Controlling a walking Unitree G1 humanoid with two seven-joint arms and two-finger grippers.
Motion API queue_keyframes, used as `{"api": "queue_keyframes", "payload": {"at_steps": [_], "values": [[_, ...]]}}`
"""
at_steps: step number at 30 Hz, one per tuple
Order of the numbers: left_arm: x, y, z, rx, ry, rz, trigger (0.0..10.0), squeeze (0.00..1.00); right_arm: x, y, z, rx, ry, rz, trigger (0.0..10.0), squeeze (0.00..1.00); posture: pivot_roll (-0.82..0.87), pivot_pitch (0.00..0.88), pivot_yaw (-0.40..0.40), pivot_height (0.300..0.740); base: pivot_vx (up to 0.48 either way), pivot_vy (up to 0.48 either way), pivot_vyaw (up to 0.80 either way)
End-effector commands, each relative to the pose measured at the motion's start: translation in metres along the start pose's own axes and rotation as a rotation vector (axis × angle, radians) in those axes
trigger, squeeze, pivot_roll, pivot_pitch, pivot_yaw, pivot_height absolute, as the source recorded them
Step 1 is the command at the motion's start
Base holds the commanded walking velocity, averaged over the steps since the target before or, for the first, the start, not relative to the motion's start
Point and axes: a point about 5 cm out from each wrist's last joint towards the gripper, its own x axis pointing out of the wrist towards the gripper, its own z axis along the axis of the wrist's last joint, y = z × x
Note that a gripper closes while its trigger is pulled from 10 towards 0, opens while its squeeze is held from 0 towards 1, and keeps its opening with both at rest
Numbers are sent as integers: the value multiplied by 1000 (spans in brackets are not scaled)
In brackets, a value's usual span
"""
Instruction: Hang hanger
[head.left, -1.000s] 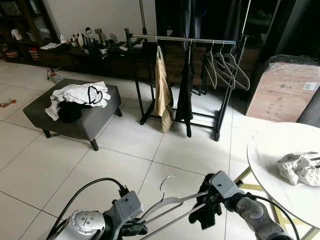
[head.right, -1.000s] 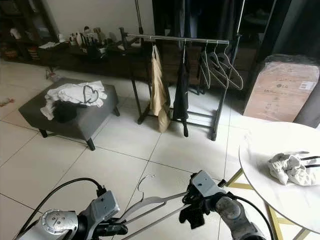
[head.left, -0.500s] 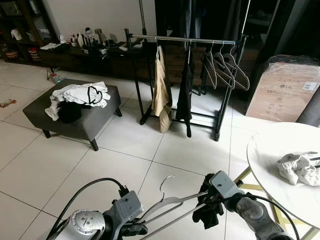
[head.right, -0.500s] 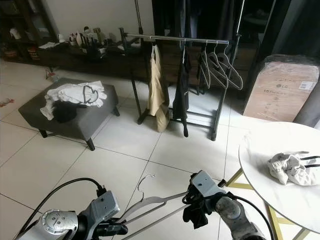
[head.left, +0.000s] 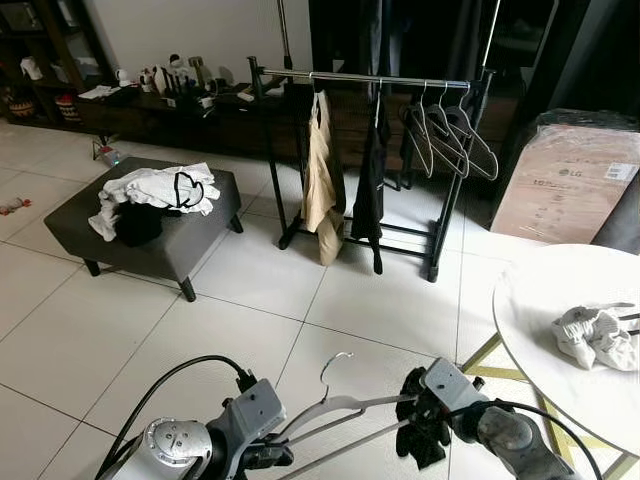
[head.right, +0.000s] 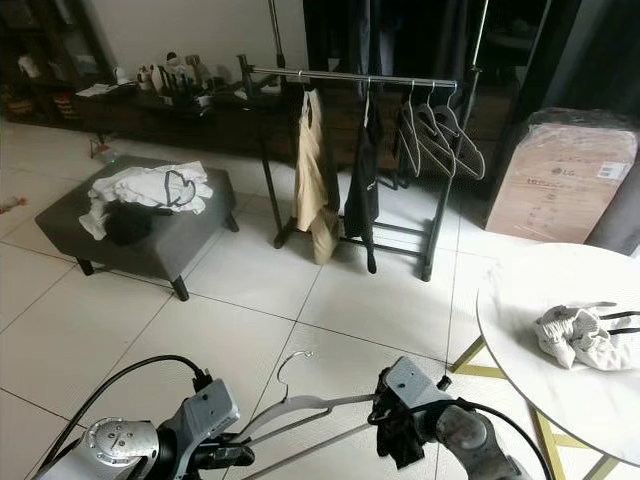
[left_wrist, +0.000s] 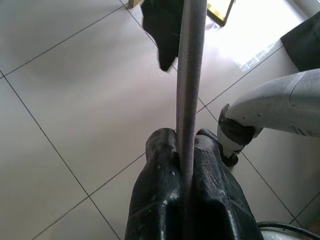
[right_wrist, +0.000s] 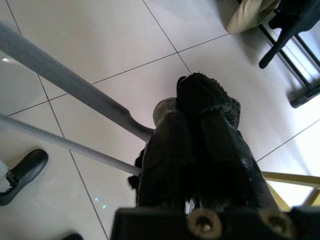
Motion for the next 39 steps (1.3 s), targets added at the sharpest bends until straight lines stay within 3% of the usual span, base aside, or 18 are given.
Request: {"api": "queue_keyframes", "payload": {"at_steps": [1, 12, 20, 39], "values": [[-4, 5, 11, 28, -50, 31, 10000, 0, 2, 9, -3, 3, 13, 49, 10000, 0, -41, 70, 22, 740, 0, 0, 0], [-2, 7, 14, 24, -63, 48, 10000, 0, 1, 19, -11, 19, 71, 141, 10000, 0, -40, 69, 22, 740, 0, 0, 0], [-1, 7, 12, 21, -53, 51, 10000, 0, 1, -2, -5, 20, 64, -45, 10000, 0, -40, 65, 22, 740, 0, 0, 0], [0, 9, 7, 23, -16, 71, 10000, 0, -2, -24, 0, 14, 62, -226, 10000, 0, -42, 45, 23, 740, 0, 0, 0]]}}
